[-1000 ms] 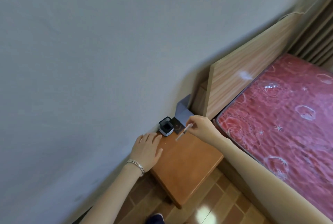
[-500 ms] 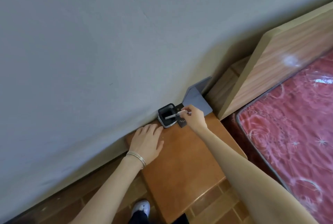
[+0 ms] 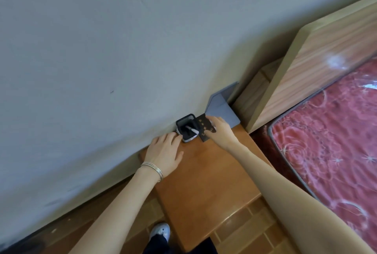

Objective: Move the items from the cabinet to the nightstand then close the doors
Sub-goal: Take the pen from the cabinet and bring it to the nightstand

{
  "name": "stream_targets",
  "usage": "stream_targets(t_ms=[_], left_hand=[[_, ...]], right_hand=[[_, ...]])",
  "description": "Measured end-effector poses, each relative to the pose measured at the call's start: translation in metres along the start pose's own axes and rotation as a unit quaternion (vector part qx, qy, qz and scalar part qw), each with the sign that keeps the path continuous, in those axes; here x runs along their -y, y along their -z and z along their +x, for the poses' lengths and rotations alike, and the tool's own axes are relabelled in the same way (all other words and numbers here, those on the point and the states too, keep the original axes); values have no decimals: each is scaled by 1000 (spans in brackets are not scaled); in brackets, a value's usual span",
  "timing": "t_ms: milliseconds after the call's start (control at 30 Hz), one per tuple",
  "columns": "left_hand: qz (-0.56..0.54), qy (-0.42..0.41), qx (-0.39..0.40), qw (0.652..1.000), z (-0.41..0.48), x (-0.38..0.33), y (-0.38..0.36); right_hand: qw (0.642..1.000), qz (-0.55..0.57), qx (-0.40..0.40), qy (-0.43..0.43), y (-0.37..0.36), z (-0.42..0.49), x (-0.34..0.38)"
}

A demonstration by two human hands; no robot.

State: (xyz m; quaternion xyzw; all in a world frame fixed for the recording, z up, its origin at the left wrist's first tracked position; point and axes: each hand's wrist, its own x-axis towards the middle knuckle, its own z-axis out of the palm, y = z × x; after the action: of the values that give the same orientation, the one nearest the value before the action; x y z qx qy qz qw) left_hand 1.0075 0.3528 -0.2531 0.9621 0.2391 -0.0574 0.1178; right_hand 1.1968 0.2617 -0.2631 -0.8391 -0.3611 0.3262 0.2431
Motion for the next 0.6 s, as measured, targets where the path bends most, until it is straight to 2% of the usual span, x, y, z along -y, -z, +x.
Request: stream_targets(t_ms=[167,300,467,600], left_hand=[[21,-81,-59,995,18,-31,73],[20,-162,-111,980,32,-69,134],[27,-307,-156,939,40,-142,202],[34,-441,-189,876,14,-212,245]], right_hand=[[992,-107,-51,53,70,-61,24],[960,-232,-141,65,135,-128,38],[898,-348,-268,0,195,-227,48],[841,-400,-350,-100,208,-325,60]])
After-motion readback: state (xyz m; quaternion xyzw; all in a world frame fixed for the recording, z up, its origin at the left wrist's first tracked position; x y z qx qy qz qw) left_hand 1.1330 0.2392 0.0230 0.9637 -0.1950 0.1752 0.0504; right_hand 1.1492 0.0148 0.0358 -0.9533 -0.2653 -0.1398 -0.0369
